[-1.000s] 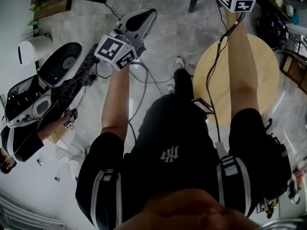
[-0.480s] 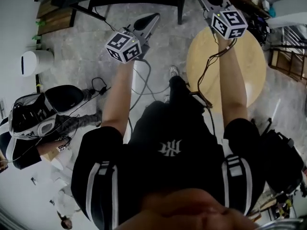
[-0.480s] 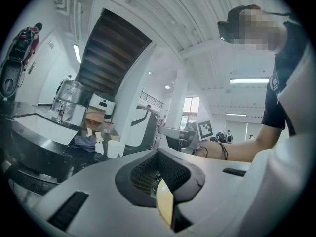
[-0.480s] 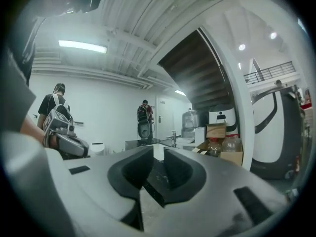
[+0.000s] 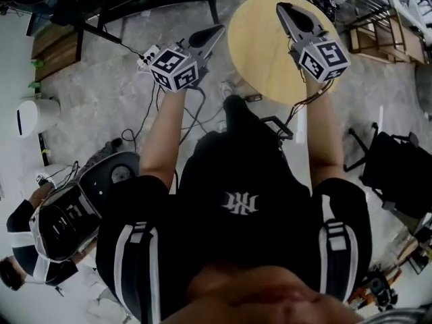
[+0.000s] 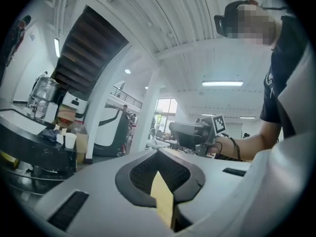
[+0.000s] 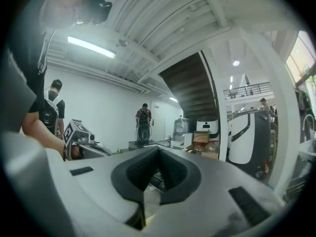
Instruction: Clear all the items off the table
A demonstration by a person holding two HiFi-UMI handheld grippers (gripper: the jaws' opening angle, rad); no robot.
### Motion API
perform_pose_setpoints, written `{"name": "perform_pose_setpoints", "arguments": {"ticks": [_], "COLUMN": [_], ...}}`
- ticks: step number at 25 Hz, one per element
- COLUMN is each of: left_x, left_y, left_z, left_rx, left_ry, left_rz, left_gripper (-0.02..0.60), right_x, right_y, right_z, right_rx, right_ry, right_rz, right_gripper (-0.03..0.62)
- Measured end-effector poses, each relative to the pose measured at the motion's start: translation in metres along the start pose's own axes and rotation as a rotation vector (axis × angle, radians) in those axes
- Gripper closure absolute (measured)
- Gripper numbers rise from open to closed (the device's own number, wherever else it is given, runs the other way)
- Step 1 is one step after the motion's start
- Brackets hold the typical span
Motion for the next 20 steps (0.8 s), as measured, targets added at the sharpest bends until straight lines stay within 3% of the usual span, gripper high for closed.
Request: {"name": "perform_pose_setpoints", "arguments": {"ticks": [3,5,11,20], "left_x": [0.036,0.039,0.016,-0.012], "left_y": [0.038,0.055,0.074,0.092], "left_z": [0.089,0.088,0.000,-0.133], "left_rx": [-0.008,-0.033,-0.097,-0.103], "left_ry": [-0.053,-0.082,-0.078,-0.112], "left_rz": [-0.008,0.001,0.058,0.096], "left_gripper": [0.569,0.569,0.569,0.569], "right_x": [0.015,0.010,-0.014,-0.066], "right_y": [0.082,0.072,-0.037,-0.144], "right_z": [-0.049,-0.063,-0.049,0.017], "right_rx": [0.008,-0.017,-0.058,0.118], "right_ry": [0.021,0.046,0.109,0.258], "right_rz": [0.072,0.111,0.117,0.142], "right_gripper": [0.591,0.591,0.591,0.591]}}
Point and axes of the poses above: the fingertips, and each gripper's own axes: y forward along the fingers, z to its left, x out of its top, the point moved 1 cm from there along -y, backward along the fingers, and after that the axes turned 7 degrees about x, right-handed, at the moved point
